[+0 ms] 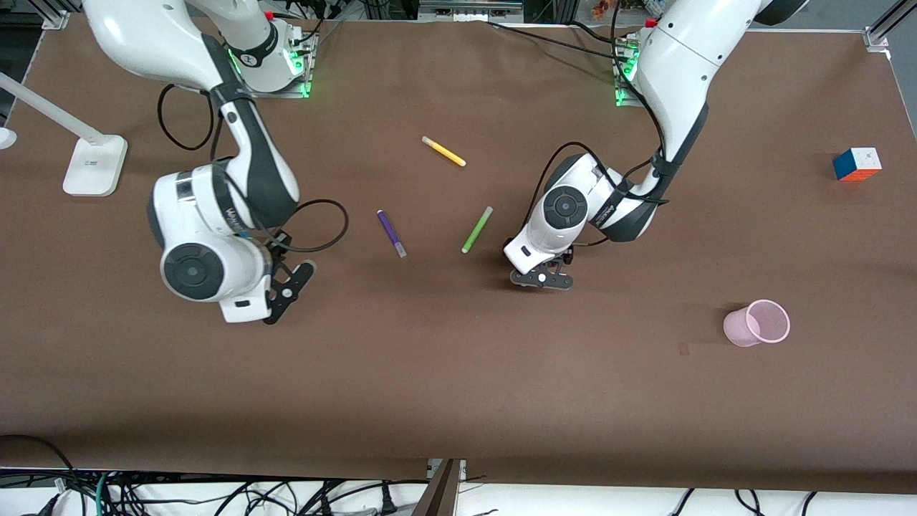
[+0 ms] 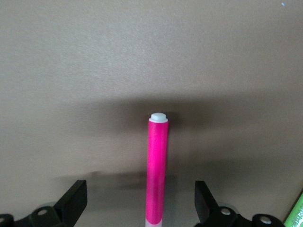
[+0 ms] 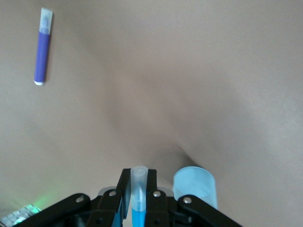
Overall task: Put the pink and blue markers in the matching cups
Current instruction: 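Close the right gripper on the blue marker while the left gripper grasps the pink marker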
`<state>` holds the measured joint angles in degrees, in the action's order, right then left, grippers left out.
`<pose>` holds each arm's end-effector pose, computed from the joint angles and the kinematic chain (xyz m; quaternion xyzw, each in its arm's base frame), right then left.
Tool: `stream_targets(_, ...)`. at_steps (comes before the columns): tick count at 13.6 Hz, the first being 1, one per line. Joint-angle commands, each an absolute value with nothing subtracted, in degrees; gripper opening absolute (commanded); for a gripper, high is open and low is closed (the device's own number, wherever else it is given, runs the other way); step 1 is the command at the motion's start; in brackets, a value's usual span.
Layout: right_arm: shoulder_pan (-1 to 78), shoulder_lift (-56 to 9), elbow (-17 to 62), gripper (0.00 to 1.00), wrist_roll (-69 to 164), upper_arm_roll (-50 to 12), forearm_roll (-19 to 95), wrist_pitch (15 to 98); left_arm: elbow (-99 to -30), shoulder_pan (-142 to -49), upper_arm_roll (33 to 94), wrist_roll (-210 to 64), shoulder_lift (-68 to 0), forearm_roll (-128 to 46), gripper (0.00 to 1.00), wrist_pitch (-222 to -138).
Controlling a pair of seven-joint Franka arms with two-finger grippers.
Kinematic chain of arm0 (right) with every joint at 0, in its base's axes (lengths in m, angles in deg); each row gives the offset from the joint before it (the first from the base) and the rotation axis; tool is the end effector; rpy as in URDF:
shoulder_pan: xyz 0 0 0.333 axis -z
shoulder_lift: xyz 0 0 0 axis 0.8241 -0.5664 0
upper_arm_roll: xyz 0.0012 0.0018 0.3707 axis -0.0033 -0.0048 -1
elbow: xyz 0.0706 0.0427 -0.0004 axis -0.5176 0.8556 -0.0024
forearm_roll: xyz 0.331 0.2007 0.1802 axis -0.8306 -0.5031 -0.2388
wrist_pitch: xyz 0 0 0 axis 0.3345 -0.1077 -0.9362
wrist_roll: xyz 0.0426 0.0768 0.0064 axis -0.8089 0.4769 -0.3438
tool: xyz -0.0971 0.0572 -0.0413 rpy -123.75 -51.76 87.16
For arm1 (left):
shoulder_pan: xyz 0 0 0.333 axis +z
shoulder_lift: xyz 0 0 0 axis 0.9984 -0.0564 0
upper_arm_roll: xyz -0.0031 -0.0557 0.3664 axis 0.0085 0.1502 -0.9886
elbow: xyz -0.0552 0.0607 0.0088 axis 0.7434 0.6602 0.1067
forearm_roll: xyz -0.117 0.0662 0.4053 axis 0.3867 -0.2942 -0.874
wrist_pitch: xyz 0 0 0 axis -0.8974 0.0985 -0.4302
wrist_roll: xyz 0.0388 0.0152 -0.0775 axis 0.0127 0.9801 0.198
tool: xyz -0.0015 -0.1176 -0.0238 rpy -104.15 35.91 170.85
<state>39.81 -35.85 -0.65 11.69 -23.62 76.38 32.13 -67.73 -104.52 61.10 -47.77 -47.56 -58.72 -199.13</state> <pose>0.7217 0.1917 0.3645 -0.8690 -0.4623 0.1750 0.0216 0.5965 -0.3751 0.1829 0.9977 -0.0512 -0.0414 0.0142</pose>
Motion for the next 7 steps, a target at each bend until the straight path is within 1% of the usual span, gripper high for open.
stream_targets(1,44.1,-35.3,-1.7,0.0,2.7,-24.6,70.1,30.5,-66.2,-105.4,60.7,-46.6,-49.0,-60.9,1.0,-200.1)
stream_targets(2,46.2,-35.2,-1.7,0.0,-1.6,-24.5,65.8,30.3,-66.2,-105.5,60.7,-46.6,-49.2,-60.9,0.95,-200.1)
stream_targets(5,51.7,-35.0,-1.7,0.0,-16.3,-24.4,56.5,29.2,-66.2,-105.6,60.6,-46.6,-49.3,-61.5,0.65,-200.9)
stream_targets(7,55.6,-35.0,-1.7,0.0,-23.5,-24.4,51.3,25.8,-66.2,-105.5,60.7,-46.6,-49.8,-63.7,0.49,-201.5)
